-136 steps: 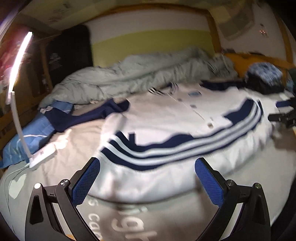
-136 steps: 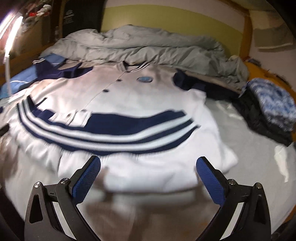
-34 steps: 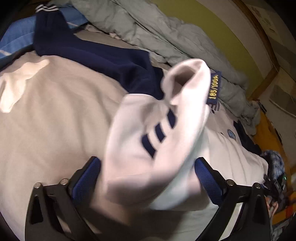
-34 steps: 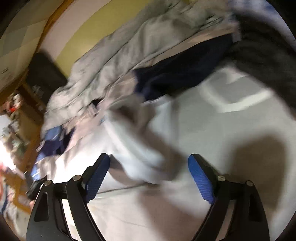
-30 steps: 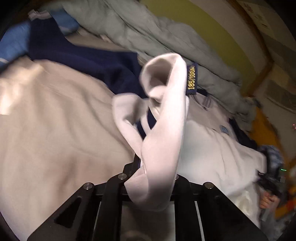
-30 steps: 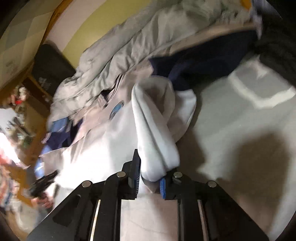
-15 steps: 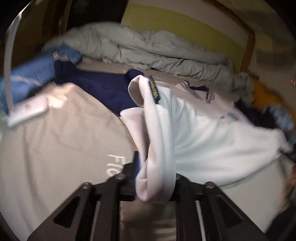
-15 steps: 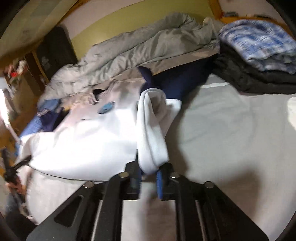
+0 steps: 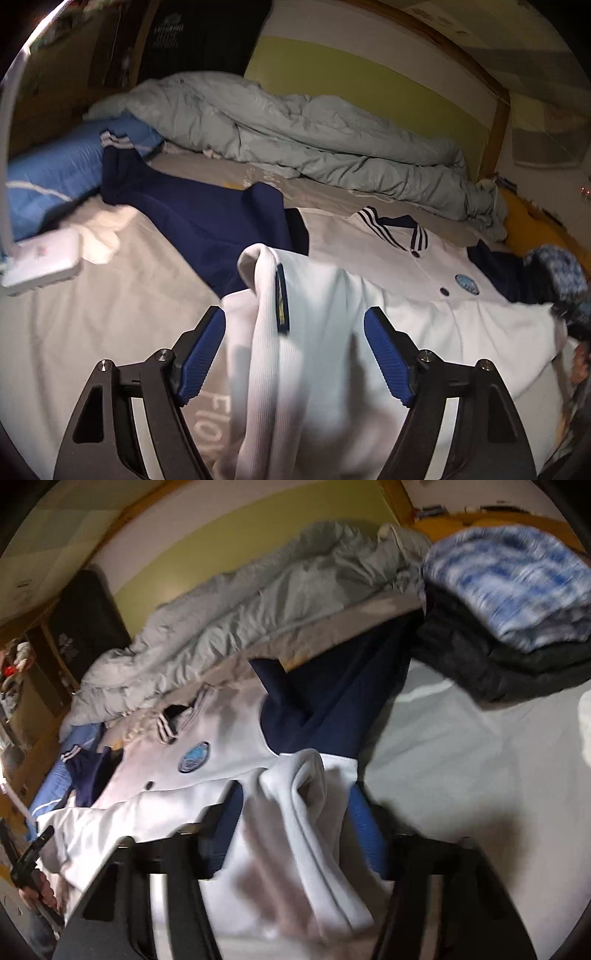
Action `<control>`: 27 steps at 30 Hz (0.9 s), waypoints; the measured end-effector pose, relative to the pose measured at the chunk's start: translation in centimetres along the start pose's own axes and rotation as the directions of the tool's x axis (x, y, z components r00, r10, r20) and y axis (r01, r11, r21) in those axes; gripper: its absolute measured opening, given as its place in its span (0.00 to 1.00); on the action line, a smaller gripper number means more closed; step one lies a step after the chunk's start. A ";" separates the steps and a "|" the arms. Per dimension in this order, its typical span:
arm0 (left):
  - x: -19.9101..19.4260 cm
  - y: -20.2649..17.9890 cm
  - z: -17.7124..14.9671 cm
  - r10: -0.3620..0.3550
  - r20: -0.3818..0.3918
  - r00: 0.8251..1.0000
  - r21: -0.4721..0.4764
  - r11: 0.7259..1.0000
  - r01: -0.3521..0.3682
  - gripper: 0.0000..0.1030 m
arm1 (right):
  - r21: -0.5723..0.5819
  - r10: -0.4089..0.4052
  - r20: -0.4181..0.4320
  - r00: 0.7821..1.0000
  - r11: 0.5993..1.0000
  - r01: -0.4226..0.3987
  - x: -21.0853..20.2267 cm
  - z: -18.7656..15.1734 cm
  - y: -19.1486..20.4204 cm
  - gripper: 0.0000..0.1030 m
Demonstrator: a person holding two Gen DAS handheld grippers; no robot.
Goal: Fold large clothes
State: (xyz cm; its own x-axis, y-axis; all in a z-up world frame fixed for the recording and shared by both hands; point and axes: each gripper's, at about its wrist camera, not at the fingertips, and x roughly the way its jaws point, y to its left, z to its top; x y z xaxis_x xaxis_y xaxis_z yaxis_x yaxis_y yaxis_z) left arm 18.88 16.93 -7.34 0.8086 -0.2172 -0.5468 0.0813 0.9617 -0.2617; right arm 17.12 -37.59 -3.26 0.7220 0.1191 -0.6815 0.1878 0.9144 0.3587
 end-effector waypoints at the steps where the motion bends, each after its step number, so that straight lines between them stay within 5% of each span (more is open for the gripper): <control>1: 0.3 0.1 0.1 -0.026 -0.001 1.000 0.000 1.000 0.026 0.42 | 0.003 -0.001 -0.007 1.000 1.000 0.001 0.7 -0.1 -0.2 0.04; 2: 0.6 0.2 0.1 -0.058 -0.012 0.998 0.008 0.998 0.058 0.16 | 0.017 -0.003 0.017 1.000 1.000 0.003 0.7 -0.2 -0.5 0.03; 4: 0.3 0.3 0.3 -0.067 -0.003 0.998 0.012 0.998 0.067 0.07 | 0.060 0.040 0.136 0.990 0.997 -0.049 -1.2 -0.6 -1.2 0.02; 8: -0.1 1.3 0.6 0.007 0.015 1.000 -0.005 1.000 -0.007 0.07 | 0.009 -0.023 0.272 0.962 1.000 0.022 -3.9 -1.4 -0.9 0.01; 12: 3.1 3.0 0.0 0.081 -0.089 0.993 -0.056 0.995 -0.086 0.07 | 0.001 -0.120 0.130 0.984 0.993 0.121 0.4 -2.0 -1.5 0.01; 15: 3.0 3.6 -0.2 0.064 -0.100 0.993 -0.083 0.994 -0.072 0.07 | 0.008 -0.111 0.128 0.986 0.994 0.111 0.2 -1.8 -1.5 0.02; 20: 0.3 1.9 -0.6 0.073 -0.033 0.997 0.020 0.997 -0.073 0.08 | -0.091 -0.247 0.203 0.947 0.959 0.270 -2.6 -2.2 0.2 0.36; 22: -1.0 0.6 -0.8 0.085 -0.003 0.996 0.080 0.993 -0.084 0.08 | -0.094 -0.242 0.238 0.941 0.958 0.270 -4.5 -2.5 0.4 0.37; 27: -3.8 -1.7 -1.1 0.065 0.068 0.996 0.111 0.991 -0.072 0.08 | -0.126 -0.114 0.241 0.964 0.981 0.148 -7.6 -2.9 2.5 0.42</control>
State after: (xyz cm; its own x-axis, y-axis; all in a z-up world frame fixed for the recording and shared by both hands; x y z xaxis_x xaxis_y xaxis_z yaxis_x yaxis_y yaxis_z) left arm 15.05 15.92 -5.67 0.8497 -0.1423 -0.5076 0.0868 0.9875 -0.1315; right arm 10.16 -35.13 0.98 0.8349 -0.0830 -0.5441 0.2068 0.9634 0.1704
